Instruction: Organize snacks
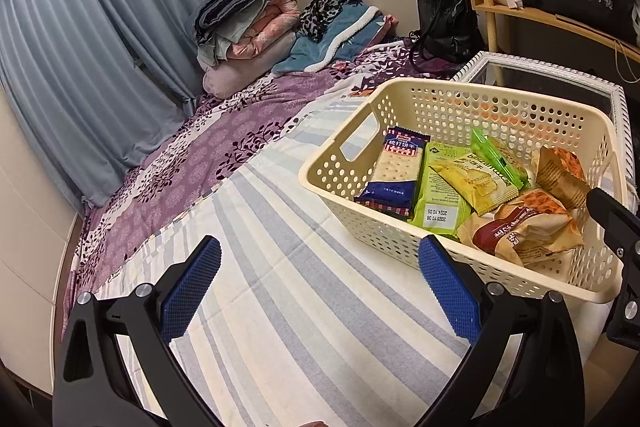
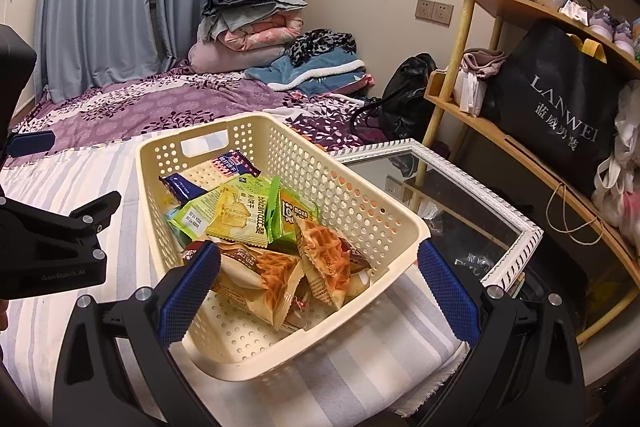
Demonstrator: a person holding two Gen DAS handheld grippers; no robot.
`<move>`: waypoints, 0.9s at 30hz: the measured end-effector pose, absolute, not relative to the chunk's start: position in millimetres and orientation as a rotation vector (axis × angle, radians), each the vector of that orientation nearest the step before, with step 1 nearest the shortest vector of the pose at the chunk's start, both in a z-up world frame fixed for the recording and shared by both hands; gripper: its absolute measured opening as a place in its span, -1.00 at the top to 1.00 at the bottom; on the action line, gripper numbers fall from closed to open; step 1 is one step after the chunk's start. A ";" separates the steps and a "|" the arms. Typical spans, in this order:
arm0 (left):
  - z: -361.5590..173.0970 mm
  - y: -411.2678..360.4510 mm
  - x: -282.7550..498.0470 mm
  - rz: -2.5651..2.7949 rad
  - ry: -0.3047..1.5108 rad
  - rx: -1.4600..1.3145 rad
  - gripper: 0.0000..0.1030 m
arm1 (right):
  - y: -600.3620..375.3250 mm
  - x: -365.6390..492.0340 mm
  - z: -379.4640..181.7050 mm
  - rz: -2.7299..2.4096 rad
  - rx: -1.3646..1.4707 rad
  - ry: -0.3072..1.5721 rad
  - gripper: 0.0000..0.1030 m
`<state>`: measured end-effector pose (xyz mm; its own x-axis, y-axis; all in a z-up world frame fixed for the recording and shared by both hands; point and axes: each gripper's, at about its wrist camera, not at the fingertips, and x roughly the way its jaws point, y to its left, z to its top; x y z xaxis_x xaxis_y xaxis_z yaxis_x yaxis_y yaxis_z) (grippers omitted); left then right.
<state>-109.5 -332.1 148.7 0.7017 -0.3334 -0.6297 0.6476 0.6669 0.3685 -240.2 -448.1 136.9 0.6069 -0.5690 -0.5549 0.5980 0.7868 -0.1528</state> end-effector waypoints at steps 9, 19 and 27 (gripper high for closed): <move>145.3 -335.0 -107.8 -0.590 0.557 0.634 -0.95 | -449.4 -237.2 134.7 -0.669 0.054 0.627 -0.90; 144.1 -340.3 -110.2 -0.593 0.555 0.652 -0.95 | -451.3 -237.9 131.7 -0.671 0.066 0.624 -0.90; 144.5 -342.5 -114.1 -0.603 0.546 0.663 -0.95 | -454.1 -241.2 132.7 -0.674 0.073 0.623 -0.90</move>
